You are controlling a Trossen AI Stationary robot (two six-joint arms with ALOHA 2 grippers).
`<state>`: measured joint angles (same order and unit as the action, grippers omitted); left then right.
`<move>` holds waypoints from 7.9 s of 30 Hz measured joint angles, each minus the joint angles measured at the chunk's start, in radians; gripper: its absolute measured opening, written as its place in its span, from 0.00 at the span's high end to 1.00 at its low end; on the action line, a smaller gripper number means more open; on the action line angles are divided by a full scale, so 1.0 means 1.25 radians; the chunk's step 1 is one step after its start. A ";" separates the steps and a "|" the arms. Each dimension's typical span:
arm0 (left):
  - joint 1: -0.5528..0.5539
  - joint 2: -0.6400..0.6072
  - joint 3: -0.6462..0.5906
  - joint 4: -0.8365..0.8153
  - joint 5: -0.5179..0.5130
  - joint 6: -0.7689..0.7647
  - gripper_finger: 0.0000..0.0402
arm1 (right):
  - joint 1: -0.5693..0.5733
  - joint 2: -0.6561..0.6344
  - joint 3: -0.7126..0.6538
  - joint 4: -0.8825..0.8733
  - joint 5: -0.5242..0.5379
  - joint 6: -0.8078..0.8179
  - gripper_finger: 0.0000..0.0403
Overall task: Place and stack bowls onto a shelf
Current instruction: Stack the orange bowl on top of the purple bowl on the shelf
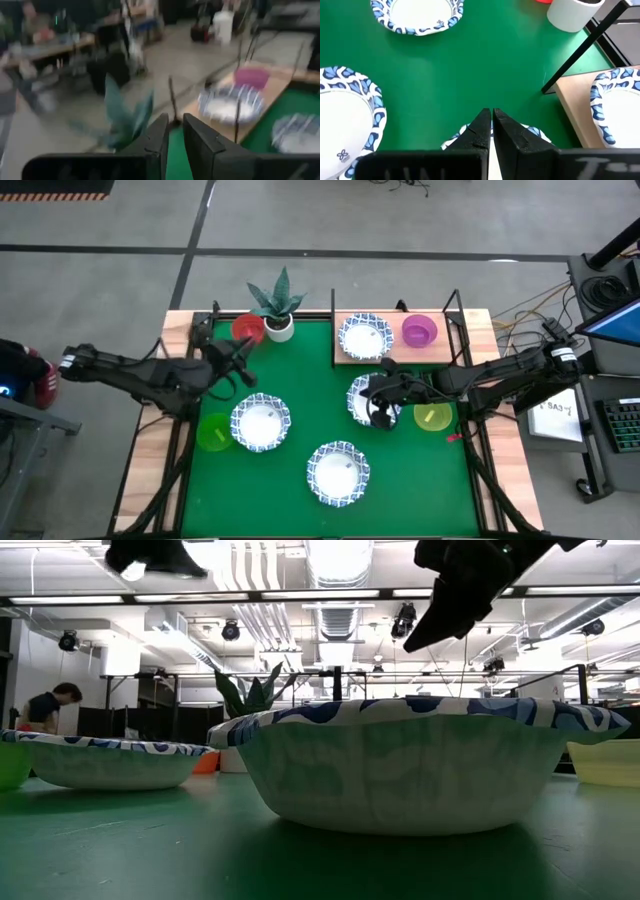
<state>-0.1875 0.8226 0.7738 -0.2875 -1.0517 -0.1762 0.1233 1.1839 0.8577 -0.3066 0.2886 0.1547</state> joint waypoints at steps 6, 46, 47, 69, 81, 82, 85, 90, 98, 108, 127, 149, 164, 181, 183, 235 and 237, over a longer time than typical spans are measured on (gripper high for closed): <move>0.174 0.009 0.000 -0.192 0.384 -0.147 0.90 | 0.003 0.000 0.000 -0.010 0.000 -0.015 0.98; 0.720 0.557 0.066 -0.203 0.575 0.332 0.61 | 0.003 0.000 0.000 -0.027 0.000 -0.012 0.98; 0.721 0.557 0.066 -0.201 0.575 0.335 0.61 | 0.003 0.000 0.000 -0.027 0.000 -0.011 0.98; 0.743 0.558 0.051 -0.206 0.576 0.323 0.92 | 0.003 0.000 -0.001 -0.027 -0.001 -0.004 0.98; 0.699 0.433 0.051 -0.328 0.575 0.278 1.00 | 0.015 0.000 -0.001 -0.053 -0.006 0.017 0.98; 0.687 0.408 0.051 -0.343 0.576 0.272 1.00 | 0.022 0.000 -0.001 -0.055 -0.006 0.017 0.98; 0.631 0.323 0.051 -0.394 0.579 0.270 1.00 | 0.044 -0.003 -0.001 -0.064 -0.006 0.017 0.98; 0.482 0.185 0.051 -0.428 0.676 0.256 1.00 | 0.095 -0.024 -0.001 -0.072 -0.006 0.019 0.98; 0.195 0.094 0.051 -0.159 0.687 0.168 1.00 | 0.170 -0.117 -0.015 -0.055 0.001 -0.026 0.98; 0.108 0.180 0.051 0.259 0.649 0.285 1.00 | 0.229 -0.268 -0.116 0.040 0.001 -0.091 0.98; 0.170 0.449 0.293 0.329 0.648 0.402 1.00 | 0.233 -0.501 -0.274 0.182 -0.085 -0.217 0.98; 0.314 0.910 0.717 0.258 0.728 0.503 1.00 | 0.299 -0.581 -0.299 0.229 -0.232 -0.280 0.98; 0.343 1.198 1.065 0.208 0.774 0.502 1.00 | 0.354 -0.579 -0.301 0.271 -0.233 -0.320 0.98; 0.366 1.337 1.258 0.096 0.816 0.471 1.00 | 0.354 -0.579 -0.312 0.286 -0.232 -0.324 0.98; 0.367 1.341 1.258 0.099 0.816 0.469 1.00 | 0.354 -0.580 -0.314 0.334 -0.233 -0.333 0.98; 0.378 1.429 1.255 0.343 0.877 0.394 0.96 | 0.354 -0.632 -0.347 0.394 -0.314 -0.364 0.98; 0.378 1.429 1.255 0.343 0.877 0.394 0.94 | 0.354 -0.632 -0.347 0.394 -0.314 -0.363 0.98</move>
<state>0.2852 2.6091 2.3428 0.1410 0.0448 0.3157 0.5652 0.3935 0.4240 0.1864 -0.1040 -0.2996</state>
